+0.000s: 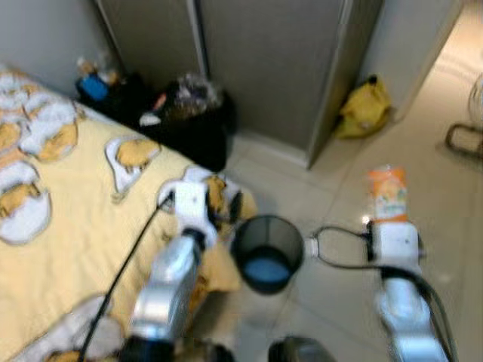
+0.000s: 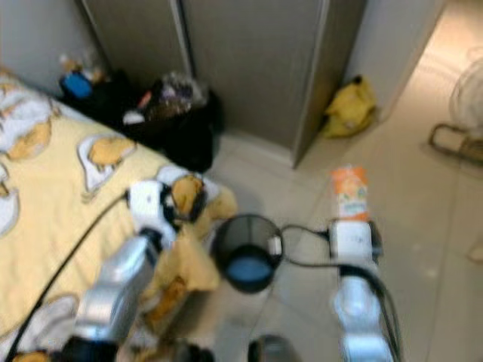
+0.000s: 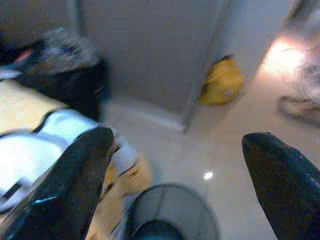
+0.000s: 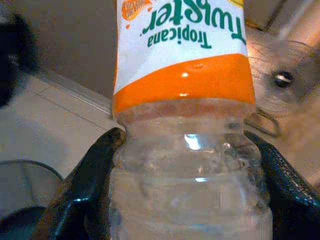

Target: Clean up the room

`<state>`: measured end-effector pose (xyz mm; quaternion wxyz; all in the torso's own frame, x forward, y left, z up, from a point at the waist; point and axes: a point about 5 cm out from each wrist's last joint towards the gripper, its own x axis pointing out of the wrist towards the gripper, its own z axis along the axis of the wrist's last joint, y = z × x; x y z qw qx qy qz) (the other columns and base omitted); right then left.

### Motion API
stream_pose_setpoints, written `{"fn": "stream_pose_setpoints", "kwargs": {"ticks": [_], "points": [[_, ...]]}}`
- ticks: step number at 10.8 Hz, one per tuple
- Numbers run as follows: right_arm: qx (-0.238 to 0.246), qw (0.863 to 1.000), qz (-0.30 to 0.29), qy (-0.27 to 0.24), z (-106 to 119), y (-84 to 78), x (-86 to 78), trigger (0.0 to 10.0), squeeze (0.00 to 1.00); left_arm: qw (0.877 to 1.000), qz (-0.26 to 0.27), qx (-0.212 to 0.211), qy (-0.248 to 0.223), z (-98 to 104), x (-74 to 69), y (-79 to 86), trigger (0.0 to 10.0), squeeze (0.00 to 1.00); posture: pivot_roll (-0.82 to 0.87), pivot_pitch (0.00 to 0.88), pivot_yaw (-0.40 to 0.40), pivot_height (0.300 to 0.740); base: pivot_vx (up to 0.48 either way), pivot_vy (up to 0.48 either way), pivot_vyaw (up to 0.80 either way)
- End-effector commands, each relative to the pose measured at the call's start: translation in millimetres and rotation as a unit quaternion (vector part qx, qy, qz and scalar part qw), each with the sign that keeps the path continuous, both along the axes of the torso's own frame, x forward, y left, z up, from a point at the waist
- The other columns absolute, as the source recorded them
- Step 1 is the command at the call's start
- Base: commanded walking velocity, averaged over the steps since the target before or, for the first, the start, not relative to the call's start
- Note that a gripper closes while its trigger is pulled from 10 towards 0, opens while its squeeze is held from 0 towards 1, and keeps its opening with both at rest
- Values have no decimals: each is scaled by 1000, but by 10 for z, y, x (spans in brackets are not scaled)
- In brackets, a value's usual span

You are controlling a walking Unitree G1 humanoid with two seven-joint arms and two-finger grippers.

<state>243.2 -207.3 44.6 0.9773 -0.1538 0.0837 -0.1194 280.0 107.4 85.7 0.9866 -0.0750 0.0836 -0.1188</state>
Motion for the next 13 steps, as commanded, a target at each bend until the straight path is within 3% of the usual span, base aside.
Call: {"fn": "stream_pose_setpoints", "kwargs": {"ticks": [1,4,5,7,9,11,12,13], "points": [[-4,1000,-1,-3,30,-35,38,10000,0,1000,8,5,0,-23,5,11,10000,0,-202,66,84,731,277,-390,706],[-1,1000,20,-2,61,-18,70,10000,0,1000,1,7,7,-149,-48,-99,10000,0,-215,75,65,731,276,-390,683],[17,1000,18,14,24,-15,117,10000,0,999,9,29,11,-168,-5,-105,10000,0,-209,77,63,731,0,0,0],[54,997,41,32,27,103,326,10000,0,998,33,44,-12,-108,-24,-2,10000,0,-186,84,72,731,0,0,0],[99,992,48,52,38,277,674,10000,0,994,79,72,-2,-178,-215,228,10000,0,-125,129,81,731,0,0,0],[106,991,44,62,72,358,859,10000,0,993,59,106,-10,-131,-332,272,10000,0,-55,178,103,731,0,0,0],[112,989,52,74,43,465,900,10000,0,990,42,130,-17,-45,-518,308,10000,0,16,248,126,731,0,0,0],[115,988,55,82,28,506,915,10000,0,990,37,137,-16,-28,-573,317,10000,0,30,264,129,731,0,0,0]]}}
